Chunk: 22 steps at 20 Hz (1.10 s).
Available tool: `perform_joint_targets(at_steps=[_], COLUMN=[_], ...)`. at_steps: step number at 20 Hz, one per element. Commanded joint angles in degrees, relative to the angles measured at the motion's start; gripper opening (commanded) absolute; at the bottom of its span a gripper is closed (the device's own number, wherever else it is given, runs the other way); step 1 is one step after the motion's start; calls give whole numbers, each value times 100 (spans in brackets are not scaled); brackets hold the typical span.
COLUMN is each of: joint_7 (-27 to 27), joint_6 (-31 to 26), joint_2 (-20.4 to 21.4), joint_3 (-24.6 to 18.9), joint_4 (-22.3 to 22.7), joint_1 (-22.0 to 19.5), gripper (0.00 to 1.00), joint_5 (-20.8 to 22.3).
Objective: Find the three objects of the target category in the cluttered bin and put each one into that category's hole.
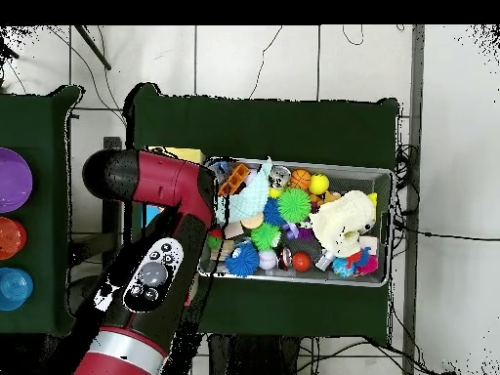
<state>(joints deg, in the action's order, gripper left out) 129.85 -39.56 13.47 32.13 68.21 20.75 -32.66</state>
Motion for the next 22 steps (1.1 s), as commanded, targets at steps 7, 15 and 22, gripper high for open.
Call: perform_joint_targets(at_steps=[7,15,22], joint_7=[599,491,557], joint_6=[-406,-388,-609], joint_2=[301,405,441], joint_3=[-302,-392,-410], joint_4=[-19,-39,-242], joint_1=[-359,-441,-549], gripper=[100,0,0], joint_5=[281,369,444])
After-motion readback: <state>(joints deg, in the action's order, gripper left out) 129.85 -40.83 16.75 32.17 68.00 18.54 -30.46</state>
